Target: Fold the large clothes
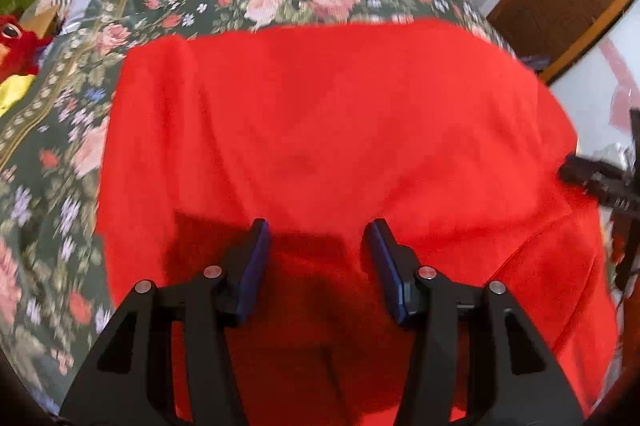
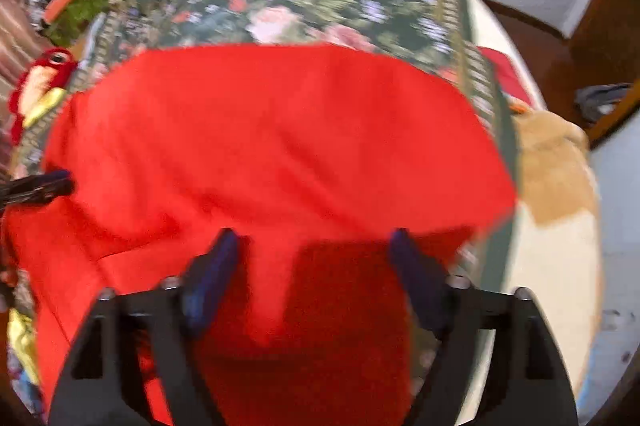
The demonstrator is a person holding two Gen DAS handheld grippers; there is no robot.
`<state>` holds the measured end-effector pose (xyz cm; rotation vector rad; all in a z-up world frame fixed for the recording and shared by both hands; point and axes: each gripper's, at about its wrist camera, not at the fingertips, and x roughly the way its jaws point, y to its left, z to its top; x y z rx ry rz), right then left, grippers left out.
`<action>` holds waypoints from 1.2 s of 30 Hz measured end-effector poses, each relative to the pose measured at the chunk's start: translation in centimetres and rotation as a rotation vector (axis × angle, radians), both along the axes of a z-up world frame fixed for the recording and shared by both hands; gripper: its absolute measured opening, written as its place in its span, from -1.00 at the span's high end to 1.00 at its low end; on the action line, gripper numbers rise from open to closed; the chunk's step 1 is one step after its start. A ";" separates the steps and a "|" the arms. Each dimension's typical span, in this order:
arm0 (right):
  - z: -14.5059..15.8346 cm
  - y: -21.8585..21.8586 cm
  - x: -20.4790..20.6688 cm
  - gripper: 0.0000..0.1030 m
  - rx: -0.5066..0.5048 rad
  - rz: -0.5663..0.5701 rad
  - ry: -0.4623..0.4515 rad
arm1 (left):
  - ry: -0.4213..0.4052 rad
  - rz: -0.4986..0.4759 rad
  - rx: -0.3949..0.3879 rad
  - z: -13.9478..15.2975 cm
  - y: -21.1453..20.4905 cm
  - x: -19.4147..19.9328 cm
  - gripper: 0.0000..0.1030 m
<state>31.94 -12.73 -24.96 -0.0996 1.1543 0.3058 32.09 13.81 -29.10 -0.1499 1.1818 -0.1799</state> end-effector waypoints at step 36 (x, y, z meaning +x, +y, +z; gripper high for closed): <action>5.1 0.1 -3.4 -0.53 0.097 -0.058 -0.093 | -0.093 0.345 0.030 3.3 9.9 -3.8 -0.23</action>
